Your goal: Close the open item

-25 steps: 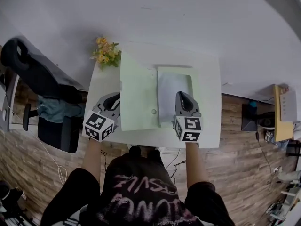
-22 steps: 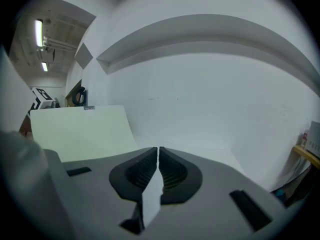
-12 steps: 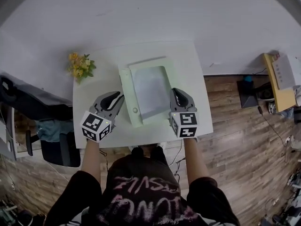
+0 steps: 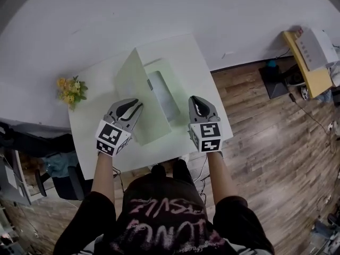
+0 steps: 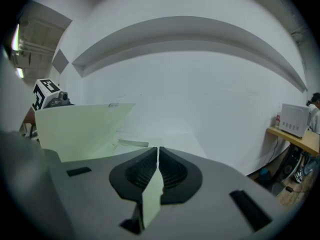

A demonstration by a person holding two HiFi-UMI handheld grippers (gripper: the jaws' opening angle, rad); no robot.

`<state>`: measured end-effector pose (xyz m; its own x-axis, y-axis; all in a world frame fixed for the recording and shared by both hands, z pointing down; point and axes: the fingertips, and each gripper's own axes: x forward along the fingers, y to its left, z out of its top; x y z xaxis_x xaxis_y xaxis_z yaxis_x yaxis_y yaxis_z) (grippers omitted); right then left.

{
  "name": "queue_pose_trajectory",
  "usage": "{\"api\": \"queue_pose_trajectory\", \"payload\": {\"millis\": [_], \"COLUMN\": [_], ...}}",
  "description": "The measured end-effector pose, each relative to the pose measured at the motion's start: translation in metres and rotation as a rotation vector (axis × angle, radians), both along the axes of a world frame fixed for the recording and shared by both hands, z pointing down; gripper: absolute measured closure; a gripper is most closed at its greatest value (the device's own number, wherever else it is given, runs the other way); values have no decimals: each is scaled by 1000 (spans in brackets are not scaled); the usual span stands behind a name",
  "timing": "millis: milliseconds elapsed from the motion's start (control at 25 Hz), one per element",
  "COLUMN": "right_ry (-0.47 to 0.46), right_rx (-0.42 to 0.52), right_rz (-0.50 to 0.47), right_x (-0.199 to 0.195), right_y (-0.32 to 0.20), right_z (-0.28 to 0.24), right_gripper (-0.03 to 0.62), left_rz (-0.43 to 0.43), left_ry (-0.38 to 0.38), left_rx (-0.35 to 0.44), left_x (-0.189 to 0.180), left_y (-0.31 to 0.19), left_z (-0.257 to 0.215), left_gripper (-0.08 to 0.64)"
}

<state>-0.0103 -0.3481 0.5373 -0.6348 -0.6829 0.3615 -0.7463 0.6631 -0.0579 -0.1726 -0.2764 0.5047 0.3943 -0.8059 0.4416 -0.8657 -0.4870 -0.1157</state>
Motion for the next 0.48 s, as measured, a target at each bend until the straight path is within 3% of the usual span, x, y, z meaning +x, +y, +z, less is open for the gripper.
{"api": "queue_pose_trajectory", "payload": {"millis": [480], "right_ry": [9], "right_rx": [-44], "right_rz": [127], "right_x": [80], "right_y": [-16], "right_z": [20], "right_gripper": [565], "left_rz": [133], "left_ry": [-28], "left_rx": [-116], "left_x": [72], "left_y": [-54], "left_z": [39], "left_gripper": [485]}}
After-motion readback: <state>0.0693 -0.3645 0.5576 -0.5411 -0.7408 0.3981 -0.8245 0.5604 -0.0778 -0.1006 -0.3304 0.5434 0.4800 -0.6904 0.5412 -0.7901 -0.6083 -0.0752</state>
